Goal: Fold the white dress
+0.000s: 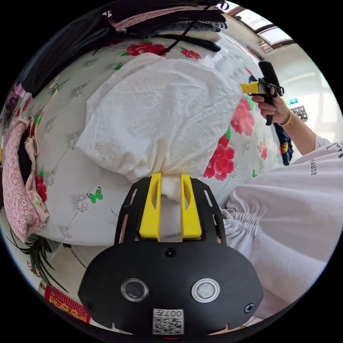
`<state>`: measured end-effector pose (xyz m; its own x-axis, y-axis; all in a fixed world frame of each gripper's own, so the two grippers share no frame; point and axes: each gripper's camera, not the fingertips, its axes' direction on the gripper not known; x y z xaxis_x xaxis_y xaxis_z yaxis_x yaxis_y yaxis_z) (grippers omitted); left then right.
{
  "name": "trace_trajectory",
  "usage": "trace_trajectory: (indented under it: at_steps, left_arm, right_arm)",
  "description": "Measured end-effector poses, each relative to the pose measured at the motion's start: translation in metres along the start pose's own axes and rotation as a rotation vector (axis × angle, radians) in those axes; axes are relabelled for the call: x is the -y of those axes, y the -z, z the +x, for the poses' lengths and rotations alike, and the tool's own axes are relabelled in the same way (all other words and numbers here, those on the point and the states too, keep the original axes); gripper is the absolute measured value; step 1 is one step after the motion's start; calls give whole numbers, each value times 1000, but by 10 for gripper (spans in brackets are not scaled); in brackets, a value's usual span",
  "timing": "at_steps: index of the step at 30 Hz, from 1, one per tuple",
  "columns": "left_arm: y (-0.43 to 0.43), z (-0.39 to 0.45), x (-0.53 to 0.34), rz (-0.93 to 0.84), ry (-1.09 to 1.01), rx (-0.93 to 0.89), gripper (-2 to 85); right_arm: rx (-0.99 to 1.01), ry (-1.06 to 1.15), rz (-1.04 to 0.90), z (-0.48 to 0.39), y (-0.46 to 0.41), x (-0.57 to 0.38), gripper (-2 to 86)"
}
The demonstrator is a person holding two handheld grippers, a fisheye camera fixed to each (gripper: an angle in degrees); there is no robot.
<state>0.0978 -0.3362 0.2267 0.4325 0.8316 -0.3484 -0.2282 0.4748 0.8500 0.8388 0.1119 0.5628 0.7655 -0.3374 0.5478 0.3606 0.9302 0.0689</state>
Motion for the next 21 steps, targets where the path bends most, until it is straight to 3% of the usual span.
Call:
trace_trajectory:
  at_steps: [4, 7, 9, 15, 21]
  left_arm:
    - [14, 40, -3, 30, -110, 55, 96]
    - [-18, 67, 1, -53, -190, 123, 112]
    - [-76, 81, -4, -185, -250, 179, 119]
    - [-99, 109, -26, -162, -295, 203, 121]
    - [-57, 133, -51, -74, -266, 119, 121]
  right_arm:
    - [81, 14, 67, 1, -16, 17, 8]
    - [166, 35, 70, 5, -1, 21, 0]
    - [137, 51, 48, 1, 10, 21, -1]
    - [-18, 70, 5, -21, 32, 11, 3]
    - [-150, -133, 235, -10, 57, -41, 24]
